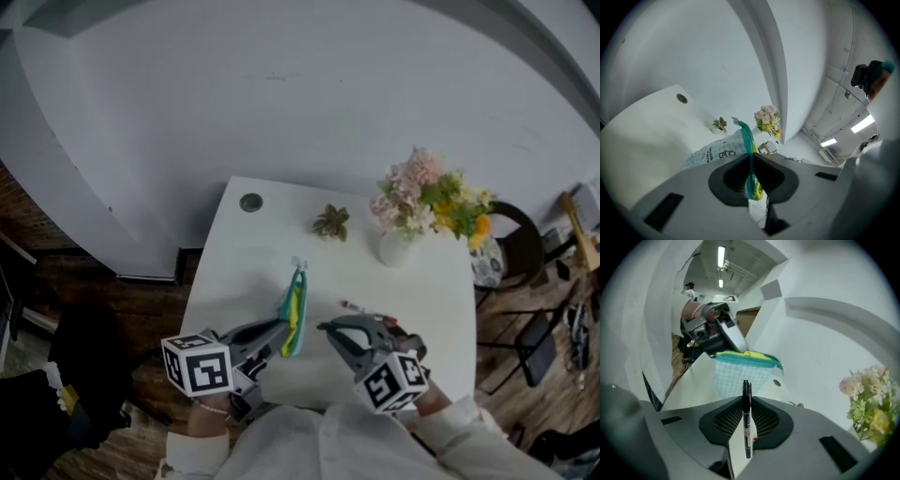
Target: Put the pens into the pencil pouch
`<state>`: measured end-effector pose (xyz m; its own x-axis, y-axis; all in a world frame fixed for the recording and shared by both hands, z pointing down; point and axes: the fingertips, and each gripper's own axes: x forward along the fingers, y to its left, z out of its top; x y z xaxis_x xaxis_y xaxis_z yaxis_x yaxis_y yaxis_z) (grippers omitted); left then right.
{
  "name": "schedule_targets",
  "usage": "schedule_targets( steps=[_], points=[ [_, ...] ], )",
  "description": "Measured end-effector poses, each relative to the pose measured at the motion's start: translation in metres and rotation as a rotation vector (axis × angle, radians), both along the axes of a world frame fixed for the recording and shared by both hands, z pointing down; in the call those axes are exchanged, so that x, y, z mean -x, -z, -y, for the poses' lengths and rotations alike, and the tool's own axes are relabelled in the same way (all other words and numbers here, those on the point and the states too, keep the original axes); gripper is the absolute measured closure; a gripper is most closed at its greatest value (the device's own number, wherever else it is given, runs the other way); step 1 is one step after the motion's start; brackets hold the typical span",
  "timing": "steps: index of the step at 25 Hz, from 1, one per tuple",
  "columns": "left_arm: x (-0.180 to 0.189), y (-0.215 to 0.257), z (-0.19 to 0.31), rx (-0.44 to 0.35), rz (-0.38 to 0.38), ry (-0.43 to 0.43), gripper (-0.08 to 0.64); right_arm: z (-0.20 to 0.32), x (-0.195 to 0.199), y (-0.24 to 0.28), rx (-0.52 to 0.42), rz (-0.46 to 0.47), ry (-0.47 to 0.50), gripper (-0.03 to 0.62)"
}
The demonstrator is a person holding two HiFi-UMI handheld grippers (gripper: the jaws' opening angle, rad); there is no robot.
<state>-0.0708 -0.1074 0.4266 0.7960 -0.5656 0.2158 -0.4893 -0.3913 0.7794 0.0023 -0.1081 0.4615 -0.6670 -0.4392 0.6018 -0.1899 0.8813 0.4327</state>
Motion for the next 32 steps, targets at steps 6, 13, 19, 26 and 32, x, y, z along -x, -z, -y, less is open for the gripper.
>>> schedule_targets(
  steps=[6, 13, 19, 26, 32],
  points=[
    [-0.012, -0.002, -0.006, -0.055, 0.076, -0.058, 0.528, 0.007, 0.002, 0.036, 0.062, 0.127, -0.093, 0.534],
    [-0.018, -0.004, -0.007, -0.079, 0.108, -0.087, 0.528, 0.019, 0.006, 0.093, 0.098, 0.42, -0.169, 0.534],
    [-0.024, -0.006, -0.009, -0.089, 0.132, -0.108, 0.528, 0.022, 0.023, 0.151, 0.092, 0.707, -0.145, 0.534],
    [-0.029, -0.009, -0.011, -0.079, 0.128, -0.129, 0.528, 0.02, 0.036, 0.179, 0.099, 0.893, -0.12, 0.532],
    [-0.031, -0.008, -0.012, -0.078, 0.113, -0.125, 0.528, 0.027, 0.029, 0.172, 0.063, 0.945, -0.134, 0.534]
  ],
)
